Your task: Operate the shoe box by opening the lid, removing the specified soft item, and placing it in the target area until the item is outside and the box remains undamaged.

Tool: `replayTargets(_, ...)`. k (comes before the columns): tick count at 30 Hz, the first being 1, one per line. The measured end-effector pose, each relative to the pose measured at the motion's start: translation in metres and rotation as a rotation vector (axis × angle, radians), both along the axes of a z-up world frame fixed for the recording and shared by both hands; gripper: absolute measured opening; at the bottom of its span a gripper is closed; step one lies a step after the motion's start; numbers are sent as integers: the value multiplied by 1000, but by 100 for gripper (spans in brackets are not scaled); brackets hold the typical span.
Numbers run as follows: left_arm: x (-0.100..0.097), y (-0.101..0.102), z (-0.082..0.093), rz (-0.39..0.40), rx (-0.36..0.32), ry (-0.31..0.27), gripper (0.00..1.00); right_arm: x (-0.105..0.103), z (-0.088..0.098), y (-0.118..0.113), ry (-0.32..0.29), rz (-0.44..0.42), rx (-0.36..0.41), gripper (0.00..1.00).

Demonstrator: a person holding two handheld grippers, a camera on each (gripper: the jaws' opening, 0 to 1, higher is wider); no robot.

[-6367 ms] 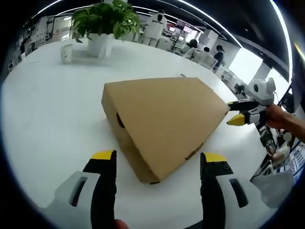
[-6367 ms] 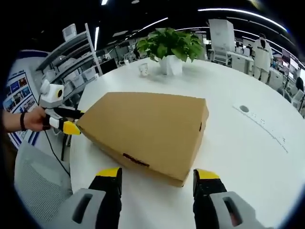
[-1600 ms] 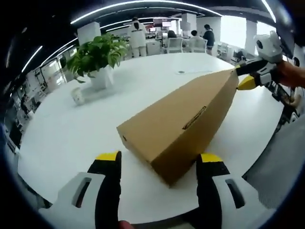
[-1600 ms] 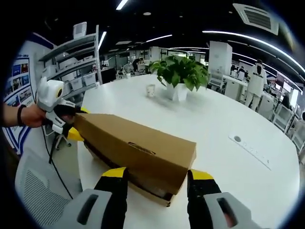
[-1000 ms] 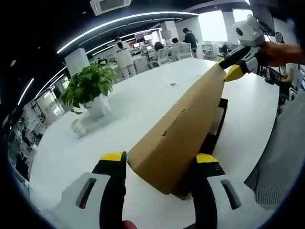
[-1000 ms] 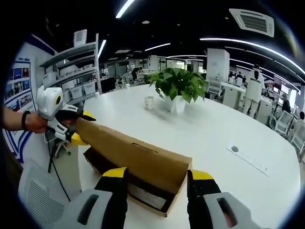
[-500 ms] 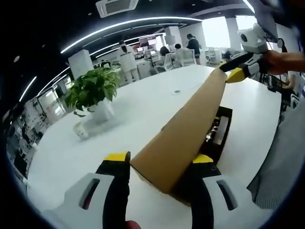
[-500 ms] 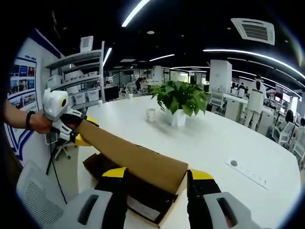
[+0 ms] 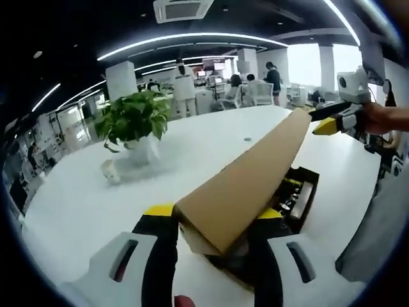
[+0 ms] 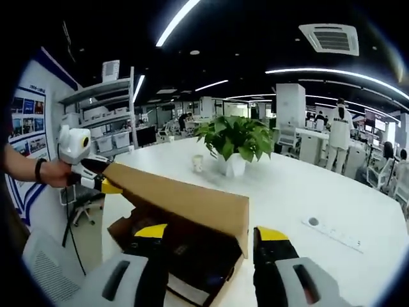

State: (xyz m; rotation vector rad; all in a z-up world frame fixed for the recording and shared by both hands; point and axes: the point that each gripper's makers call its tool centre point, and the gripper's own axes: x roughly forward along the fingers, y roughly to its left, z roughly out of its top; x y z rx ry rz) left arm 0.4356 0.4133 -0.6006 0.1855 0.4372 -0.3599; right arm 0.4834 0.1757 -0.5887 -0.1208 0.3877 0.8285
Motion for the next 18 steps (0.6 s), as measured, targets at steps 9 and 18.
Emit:
replayTargets(9,6,1,7,19,-26,-6,36,25,-18,-1,13,-44,-68,37)
replayTargets(18,14,3,10,43,-66,-1,34,40,-43,-4,74,-90,-104,35)
